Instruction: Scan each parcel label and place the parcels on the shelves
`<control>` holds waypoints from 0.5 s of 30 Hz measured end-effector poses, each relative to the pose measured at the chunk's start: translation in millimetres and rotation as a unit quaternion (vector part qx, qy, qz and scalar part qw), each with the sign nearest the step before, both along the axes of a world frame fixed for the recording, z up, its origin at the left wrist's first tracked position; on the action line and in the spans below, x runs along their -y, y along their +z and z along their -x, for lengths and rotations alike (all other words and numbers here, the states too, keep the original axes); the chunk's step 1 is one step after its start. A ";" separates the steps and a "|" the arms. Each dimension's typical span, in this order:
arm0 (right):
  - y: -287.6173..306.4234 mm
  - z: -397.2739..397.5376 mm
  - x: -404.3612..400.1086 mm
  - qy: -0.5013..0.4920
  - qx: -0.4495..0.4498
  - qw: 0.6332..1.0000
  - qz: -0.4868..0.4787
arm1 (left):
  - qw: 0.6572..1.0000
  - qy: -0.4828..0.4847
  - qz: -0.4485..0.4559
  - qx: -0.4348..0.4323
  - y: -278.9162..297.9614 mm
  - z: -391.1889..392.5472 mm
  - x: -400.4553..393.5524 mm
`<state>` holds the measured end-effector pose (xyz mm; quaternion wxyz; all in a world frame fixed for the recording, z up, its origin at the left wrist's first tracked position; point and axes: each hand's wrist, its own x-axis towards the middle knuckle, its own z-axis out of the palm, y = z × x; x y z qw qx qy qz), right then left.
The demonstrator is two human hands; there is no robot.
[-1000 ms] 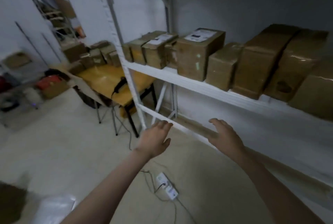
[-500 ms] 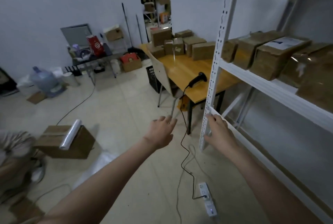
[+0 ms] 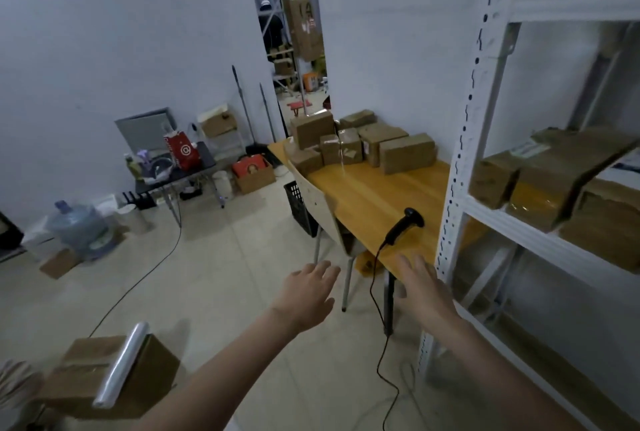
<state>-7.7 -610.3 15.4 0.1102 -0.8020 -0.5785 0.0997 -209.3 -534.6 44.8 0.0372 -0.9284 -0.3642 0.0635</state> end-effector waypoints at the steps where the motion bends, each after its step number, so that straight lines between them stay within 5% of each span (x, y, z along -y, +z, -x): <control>1: -0.5 -2.8 -16.2 -0.003 -0.003 1.000 -0.001 | 1.000 -0.004 -0.003 0.001 0.4 -4.3 -17.0; 15: -11.3 -14.7 -219.5 -0.063 -0.074 0.995 0.010 | 0.995 -0.089 -0.039 0.008 11.0 -45.6 -275.9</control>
